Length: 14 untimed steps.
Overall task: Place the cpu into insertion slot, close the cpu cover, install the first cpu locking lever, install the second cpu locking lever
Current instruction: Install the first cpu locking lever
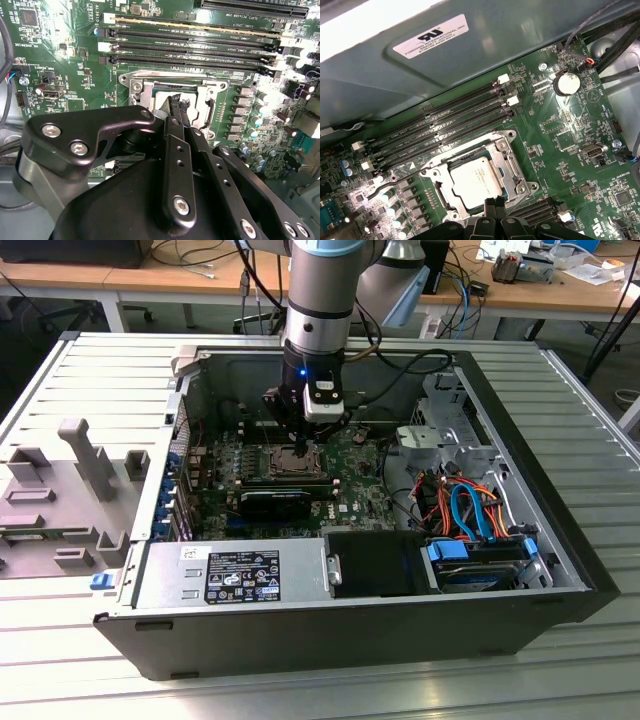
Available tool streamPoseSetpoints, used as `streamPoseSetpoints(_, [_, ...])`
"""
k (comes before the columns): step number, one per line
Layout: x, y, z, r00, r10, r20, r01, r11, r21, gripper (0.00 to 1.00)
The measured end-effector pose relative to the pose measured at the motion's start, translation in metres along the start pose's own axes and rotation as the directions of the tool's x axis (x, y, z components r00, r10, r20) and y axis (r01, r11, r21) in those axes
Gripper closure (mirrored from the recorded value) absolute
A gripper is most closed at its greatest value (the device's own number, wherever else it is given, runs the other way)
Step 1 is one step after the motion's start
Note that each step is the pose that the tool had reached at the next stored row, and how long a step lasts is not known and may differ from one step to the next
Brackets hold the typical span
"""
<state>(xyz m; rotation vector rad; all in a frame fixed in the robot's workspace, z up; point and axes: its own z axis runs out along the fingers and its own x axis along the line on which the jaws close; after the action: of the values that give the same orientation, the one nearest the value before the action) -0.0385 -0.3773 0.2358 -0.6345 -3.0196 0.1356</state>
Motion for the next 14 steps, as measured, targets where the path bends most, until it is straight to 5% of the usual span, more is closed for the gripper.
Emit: streamPoseSetpoints(14, [0.0, 0.0, 0.0, 0.9995, -0.032, 0.0028, 0.032, 0.9995, 0.0006, 0.89])
